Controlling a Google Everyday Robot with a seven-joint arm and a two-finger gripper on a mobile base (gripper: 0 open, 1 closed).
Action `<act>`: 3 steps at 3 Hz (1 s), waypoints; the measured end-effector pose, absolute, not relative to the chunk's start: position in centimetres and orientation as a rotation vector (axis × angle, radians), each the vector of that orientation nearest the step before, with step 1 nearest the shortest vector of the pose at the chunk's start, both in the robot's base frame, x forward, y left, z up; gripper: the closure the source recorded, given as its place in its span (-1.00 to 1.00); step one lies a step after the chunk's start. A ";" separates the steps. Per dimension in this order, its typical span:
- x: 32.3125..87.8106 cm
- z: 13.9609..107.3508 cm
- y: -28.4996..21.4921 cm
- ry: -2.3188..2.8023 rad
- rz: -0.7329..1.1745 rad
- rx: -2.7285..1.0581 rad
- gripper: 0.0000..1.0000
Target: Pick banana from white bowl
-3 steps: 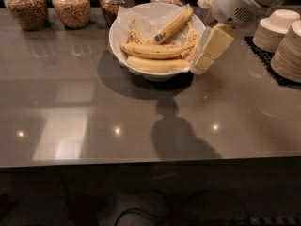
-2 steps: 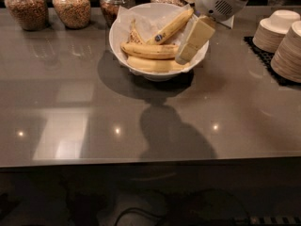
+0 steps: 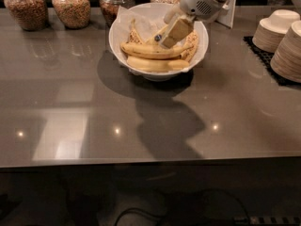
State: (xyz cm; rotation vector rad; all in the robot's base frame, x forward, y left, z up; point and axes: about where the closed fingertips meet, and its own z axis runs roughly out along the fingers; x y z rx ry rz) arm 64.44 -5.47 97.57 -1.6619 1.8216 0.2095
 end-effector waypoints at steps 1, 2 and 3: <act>65.3 95.5 -4.7 1.855 0.260 -1.675 0.10; 65.5 93.5 -3.8 1.884 0.304 -1.706 -0.04; 65.5 92.1 -3.0 1.902 0.338 -1.736 -0.30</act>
Offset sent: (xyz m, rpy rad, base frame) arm 0.0119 0.0235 -0.0622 -0.0208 0.1667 0.0364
